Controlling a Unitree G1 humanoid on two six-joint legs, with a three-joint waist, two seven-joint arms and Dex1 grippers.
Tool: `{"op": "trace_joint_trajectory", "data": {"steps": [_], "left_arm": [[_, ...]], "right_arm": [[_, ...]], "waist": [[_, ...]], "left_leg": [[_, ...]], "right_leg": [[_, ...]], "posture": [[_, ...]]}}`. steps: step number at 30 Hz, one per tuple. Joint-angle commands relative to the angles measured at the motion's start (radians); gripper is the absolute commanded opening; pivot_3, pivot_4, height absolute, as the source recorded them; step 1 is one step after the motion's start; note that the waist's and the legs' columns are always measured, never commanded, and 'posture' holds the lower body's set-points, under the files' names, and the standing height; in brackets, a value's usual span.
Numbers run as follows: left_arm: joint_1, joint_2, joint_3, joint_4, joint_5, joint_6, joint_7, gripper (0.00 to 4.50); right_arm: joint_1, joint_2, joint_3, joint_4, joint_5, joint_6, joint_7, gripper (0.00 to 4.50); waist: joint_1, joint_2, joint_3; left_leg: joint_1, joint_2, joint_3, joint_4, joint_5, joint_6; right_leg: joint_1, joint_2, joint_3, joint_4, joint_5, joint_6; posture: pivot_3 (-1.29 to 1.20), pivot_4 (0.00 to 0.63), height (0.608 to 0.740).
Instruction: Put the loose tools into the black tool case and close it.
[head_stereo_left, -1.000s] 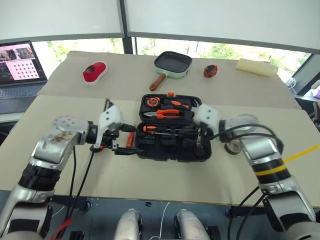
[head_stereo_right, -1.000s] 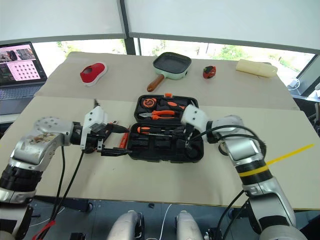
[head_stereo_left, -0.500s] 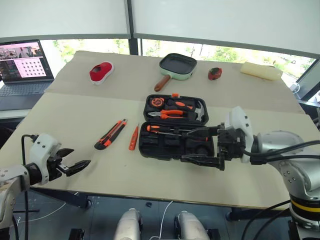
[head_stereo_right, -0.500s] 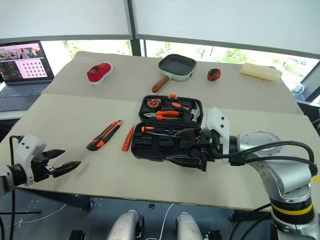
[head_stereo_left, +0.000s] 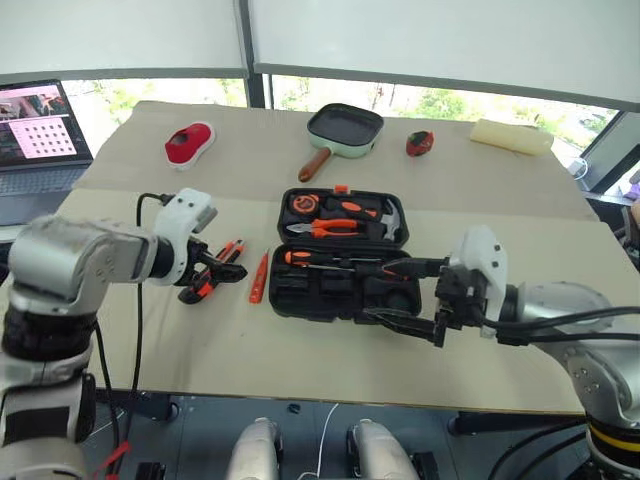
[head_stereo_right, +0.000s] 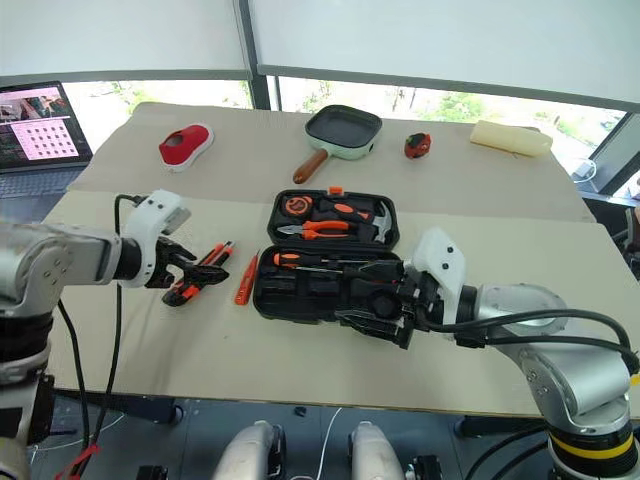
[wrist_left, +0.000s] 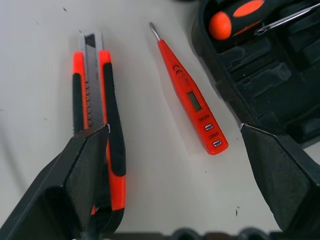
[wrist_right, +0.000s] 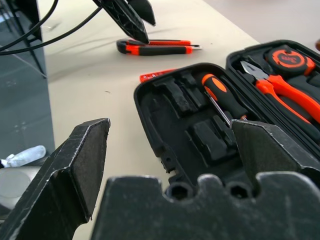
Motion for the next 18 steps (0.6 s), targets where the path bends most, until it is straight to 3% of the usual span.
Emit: {"op": "trace_joint_trajectory", "data": {"steps": [1,9,17,18], "left_arm": [[-0.092,-0.051,-0.09,0.132,-0.04,0.004,0.085,4.5],[-0.215,-0.143,-0.184,0.36,-0.062,0.004,0.148,4.5],[-0.243,-0.209,-0.286,0.466,-0.028,0.004,0.15,4.5],[-0.241,-0.217,-0.292,0.473,-0.018,0.004,0.15,4.24]], "right_arm": [[0.021,0.034,-0.001,-0.052,0.008,-0.042,-0.06,4.48],[0.057,0.077,0.013,-0.067,0.009,-0.069,-0.137,4.48],[0.103,0.083,-0.006,-0.096,0.03,-0.083,-0.177,4.48],[0.106,0.083,-0.011,-0.098,0.033,-0.083,-0.181,4.5]], "waist": [[0.004,0.0,0.0],[0.003,-0.001,0.0],[0.012,0.0,0.0],[0.014,0.0,0.0]], "left_leg": [[0.0,0.0,0.0,0.0,0.0,0.0],[-0.001,-0.001,0.0,0.0,0.0,0.0],[-0.001,-0.002,0.0,0.0,0.0,0.0],[0.0,-0.002,0.0,0.0,0.0,0.0]], "right_leg": [[0.0,0.0,0.0,0.0,0.0,0.0],[0.0,-0.001,0.0,0.0,0.0,0.0],[0.001,-0.001,0.0,0.0,0.0,0.0],[0.001,-0.002,-0.001,0.0,0.0,0.0]], "posture": [[0.0,0.15,0.74],[0.0,0.15,0.74],[0.0,0.15,0.74],[0.0,0.15,0.74]]}}
